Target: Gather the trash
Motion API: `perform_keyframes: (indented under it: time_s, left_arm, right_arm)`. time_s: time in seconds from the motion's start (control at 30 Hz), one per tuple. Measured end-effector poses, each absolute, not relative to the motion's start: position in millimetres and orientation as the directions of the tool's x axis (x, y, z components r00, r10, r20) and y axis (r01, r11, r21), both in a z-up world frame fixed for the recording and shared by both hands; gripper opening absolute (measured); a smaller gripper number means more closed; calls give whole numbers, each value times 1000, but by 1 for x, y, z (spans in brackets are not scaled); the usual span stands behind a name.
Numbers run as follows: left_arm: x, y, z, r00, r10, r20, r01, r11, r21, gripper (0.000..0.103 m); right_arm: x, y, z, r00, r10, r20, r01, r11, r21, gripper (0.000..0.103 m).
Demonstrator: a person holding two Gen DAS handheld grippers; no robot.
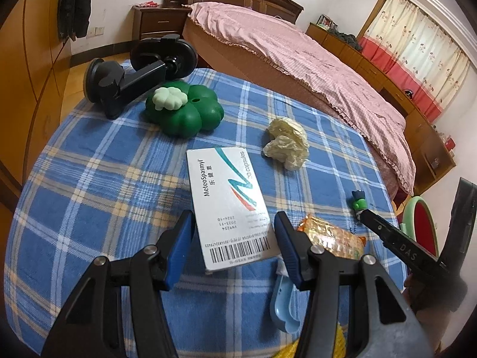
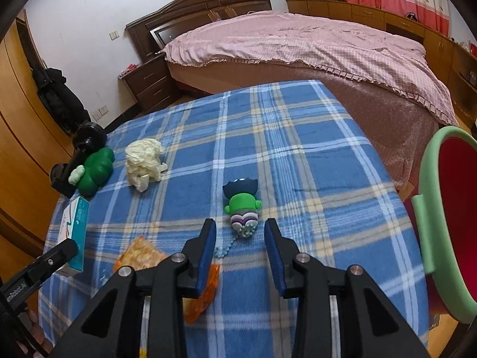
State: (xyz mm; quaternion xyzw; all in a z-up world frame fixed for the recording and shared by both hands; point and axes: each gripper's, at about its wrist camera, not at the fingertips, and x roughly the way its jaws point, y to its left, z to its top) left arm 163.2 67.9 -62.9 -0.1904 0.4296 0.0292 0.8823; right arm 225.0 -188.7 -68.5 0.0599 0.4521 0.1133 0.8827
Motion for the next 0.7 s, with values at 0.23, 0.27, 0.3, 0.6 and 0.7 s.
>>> perform_keyframes:
  time_s: [0.23, 0.27, 0.3, 0.6, 0.7]
  left_arm:
    - [166, 73, -68, 626, -109, -772, -228, 921, -315, 56]
    - [166, 74, -68, 625, -110, -773, -230, 920, -317, 56]
    - [166, 74, -68, 624, -110, -773, -231, 920, -317, 56]
    - [163, 72, -64, 631, -113, -768, -220, 923, -316, 56]
    - [160, 69, -60, 637, -116, -762, -214, 923, -319, 56]
  right_arm:
    - [231, -181, -77, 565, 237, -790, -147, 971, 187, 37]
    - [231, -181, -78, 567, 236, -789, -146, 972, 186, 35]
    - [232, -181, -78, 567, 232, -790, -142, 973, 184, 31]
    - [229, -192, -76, 563, 265, -783, -131, 964, 232, 23]
    - [222, -196, -70, 572, 279, -771, -132, 959, 250, 23]
